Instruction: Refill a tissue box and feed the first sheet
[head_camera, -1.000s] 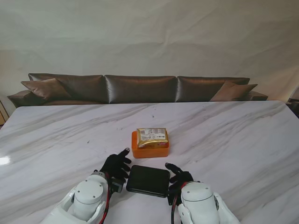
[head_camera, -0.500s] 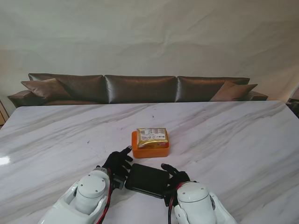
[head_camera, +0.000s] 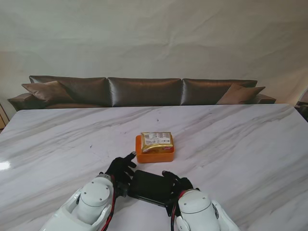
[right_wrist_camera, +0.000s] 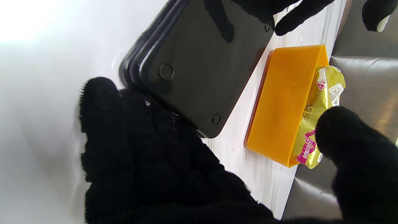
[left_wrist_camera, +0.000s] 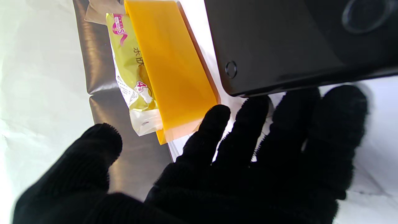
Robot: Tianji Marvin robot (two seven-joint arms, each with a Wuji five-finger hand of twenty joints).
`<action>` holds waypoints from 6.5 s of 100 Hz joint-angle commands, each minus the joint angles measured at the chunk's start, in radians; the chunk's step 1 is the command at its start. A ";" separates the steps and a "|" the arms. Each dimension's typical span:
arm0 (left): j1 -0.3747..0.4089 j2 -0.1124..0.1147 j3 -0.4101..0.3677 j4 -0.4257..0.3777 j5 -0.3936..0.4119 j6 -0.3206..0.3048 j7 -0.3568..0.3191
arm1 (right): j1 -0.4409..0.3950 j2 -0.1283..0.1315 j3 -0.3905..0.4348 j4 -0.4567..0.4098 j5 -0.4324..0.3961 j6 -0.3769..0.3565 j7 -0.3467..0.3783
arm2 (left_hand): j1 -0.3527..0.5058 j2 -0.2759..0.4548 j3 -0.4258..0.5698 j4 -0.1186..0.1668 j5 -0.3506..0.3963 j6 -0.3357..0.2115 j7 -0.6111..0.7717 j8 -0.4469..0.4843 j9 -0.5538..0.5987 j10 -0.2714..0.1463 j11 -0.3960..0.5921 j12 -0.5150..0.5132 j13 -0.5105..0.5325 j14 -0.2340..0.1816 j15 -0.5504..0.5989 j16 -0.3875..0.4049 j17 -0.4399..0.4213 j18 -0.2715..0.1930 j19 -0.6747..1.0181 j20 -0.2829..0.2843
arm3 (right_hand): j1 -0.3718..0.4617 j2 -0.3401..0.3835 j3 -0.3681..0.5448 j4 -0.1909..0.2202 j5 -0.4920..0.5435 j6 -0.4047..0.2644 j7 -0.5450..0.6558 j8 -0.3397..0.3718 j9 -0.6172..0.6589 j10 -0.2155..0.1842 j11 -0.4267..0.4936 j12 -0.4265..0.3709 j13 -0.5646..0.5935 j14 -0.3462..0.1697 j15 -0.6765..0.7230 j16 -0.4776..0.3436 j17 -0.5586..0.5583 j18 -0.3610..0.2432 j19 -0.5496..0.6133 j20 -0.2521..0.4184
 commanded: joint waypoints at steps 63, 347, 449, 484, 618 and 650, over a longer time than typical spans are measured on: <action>0.022 -0.021 0.028 -0.059 -0.001 -0.012 -0.013 | -0.020 -0.018 -0.055 -0.033 0.017 -0.038 0.015 | 0.018 0.031 -0.028 0.015 0.032 0.036 0.017 0.009 0.028 -0.002 0.012 0.003 0.021 0.041 -0.105 -0.032 0.023 -0.078 -0.028 -0.008 | 0.003 0.013 -0.032 0.013 0.034 -0.112 0.074 0.023 0.028 -0.058 -0.050 -0.020 -0.013 -0.010 -0.050 -0.029 0.009 -0.044 0.026 -0.017; -0.165 -0.009 0.003 -0.050 0.071 0.074 -0.083 | 0.155 -0.043 -0.090 -0.121 -0.064 0.066 0.063 | 0.021 0.030 -0.030 0.017 0.038 0.038 0.019 0.009 0.035 0.000 0.009 0.001 0.026 0.045 -0.105 -0.032 0.026 -0.070 -0.029 -0.006 | 0.012 0.007 -0.035 0.012 0.044 -0.118 0.069 0.020 0.034 -0.060 -0.062 -0.025 -0.010 -0.011 -0.057 -0.033 -0.004 -0.043 0.036 0.003; -0.325 -0.029 0.061 0.043 0.055 0.061 -0.098 | 0.358 0.045 -0.152 -0.026 0.213 0.101 -0.129 | 0.023 0.030 -0.030 0.017 0.041 0.039 0.021 0.010 0.038 0.001 0.008 0.001 0.030 0.044 -0.104 -0.033 0.033 -0.068 -0.027 -0.008 | 0.013 0.009 -0.034 0.012 0.046 -0.122 0.068 0.020 0.036 -0.064 -0.064 -0.026 -0.009 -0.014 -0.057 -0.033 -0.004 -0.043 0.037 0.008; -0.364 -0.035 0.077 0.084 0.047 0.037 -0.101 | 0.430 0.097 -0.202 -0.009 0.348 0.101 -0.225 | 0.022 0.030 -0.028 0.017 0.042 0.040 0.021 0.010 0.040 0.002 0.009 0.001 0.032 0.044 -0.104 -0.033 0.036 -0.069 -0.025 -0.009 | 0.012 0.009 -0.034 0.012 0.046 -0.122 0.069 0.020 0.038 -0.064 -0.064 -0.026 -0.008 -0.015 -0.058 -0.034 -0.004 -0.044 0.036 0.009; -0.448 -0.054 0.118 0.175 0.009 -0.009 -0.113 | 0.429 -0.011 -0.119 0.184 -0.165 -0.052 0.093 | 0.019 0.025 -0.021 0.017 0.048 0.039 0.026 0.012 0.050 0.001 0.010 0.000 0.040 0.044 -0.103 -0.035 0.046 -0.064 -0.022 -0.017 | 0.014 -0.020 -0.023 0.013 0.068 -0.183 0.096 0.034 0.076 -0.114 -0.080 -0.033 0.020 -0.058 -0.082 -0.046 -0.017 -0.063 0.047 0.027; -0.469 -0.061 0.130 0.215 -0.005 -0.023 -0.117 | 0.429 0.001 -0.127 0.160 -0.210 -0.054 0.104 | 0.018 0.024 -0.019 0.016 0.050 0.040 0.026 0.012 0.050 0.002 0.010 0.001 0.042 0.044 -0.101 -0.034 0.047 -0.064 -0.020 -0.018 | 0.011 -0.025 -0.017 0.012 0.075 -0.189 0.096 0.035 0.084 -0.119 -0.083 -0.034 0.028 -0.061 -0.087 -0.049 -0.018 -0.065 0.055 0.036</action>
